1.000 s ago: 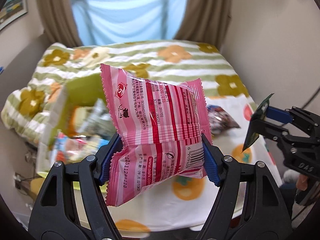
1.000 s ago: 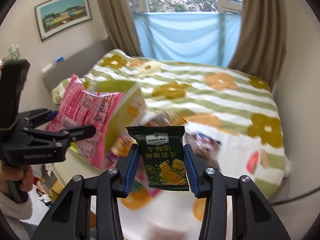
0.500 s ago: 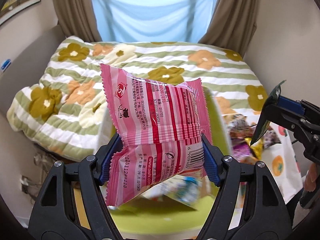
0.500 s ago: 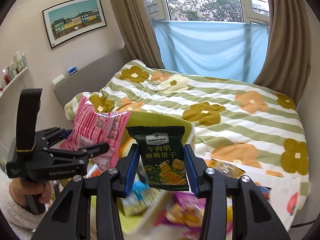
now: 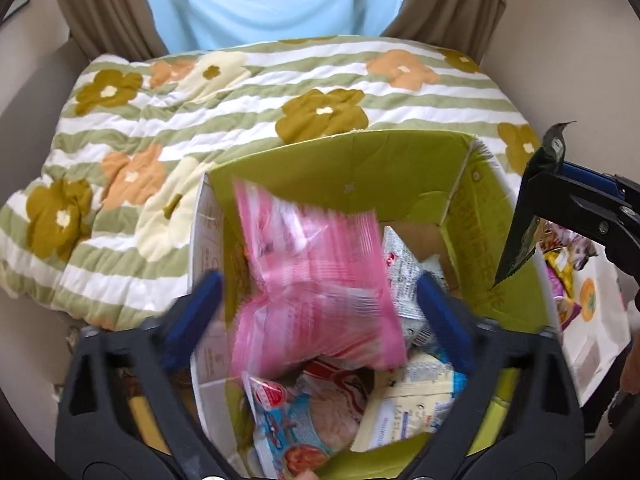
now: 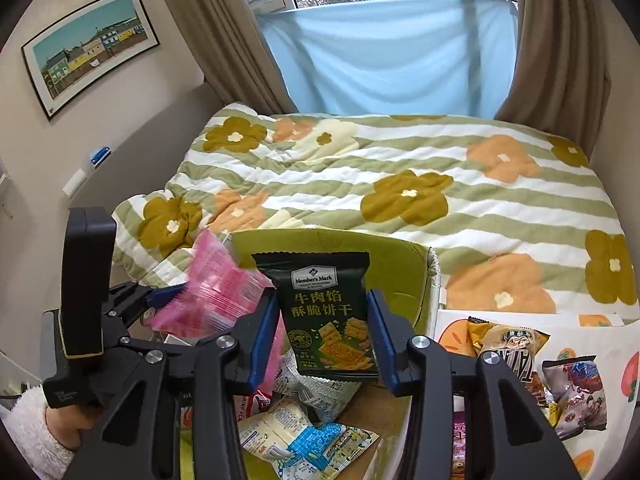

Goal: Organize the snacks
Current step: 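Carry both held packs over the box and open both tools to drop them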

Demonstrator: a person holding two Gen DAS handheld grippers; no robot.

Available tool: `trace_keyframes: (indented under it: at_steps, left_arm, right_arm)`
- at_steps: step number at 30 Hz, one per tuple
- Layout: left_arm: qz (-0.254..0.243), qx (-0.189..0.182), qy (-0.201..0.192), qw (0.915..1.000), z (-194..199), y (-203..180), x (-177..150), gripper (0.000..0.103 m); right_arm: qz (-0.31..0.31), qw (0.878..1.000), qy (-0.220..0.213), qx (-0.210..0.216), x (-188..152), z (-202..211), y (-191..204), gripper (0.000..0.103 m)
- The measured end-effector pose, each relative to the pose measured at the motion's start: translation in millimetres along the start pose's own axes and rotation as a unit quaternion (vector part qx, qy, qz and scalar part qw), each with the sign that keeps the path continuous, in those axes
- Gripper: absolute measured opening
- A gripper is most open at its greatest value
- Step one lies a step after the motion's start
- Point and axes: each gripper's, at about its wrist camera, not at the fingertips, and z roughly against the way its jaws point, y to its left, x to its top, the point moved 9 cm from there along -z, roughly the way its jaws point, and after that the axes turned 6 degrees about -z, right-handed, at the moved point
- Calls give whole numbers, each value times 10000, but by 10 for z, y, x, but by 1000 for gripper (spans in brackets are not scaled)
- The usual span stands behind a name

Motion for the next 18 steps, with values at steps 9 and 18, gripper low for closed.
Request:
trace_keyframes:
  at_steps: [9, 18]
  left_arm:
    - [463, -142, -24, 9988, 102, 55, -211, 103]
    - [579, 19, 139, 9982, 9, 37, -236, 103]
  right_arm:
    - [-4, 9997, 218, 125, -35, -213, -68, 41]
    - [-57, 9988, 478, 125, -8, -483, -202, 41]
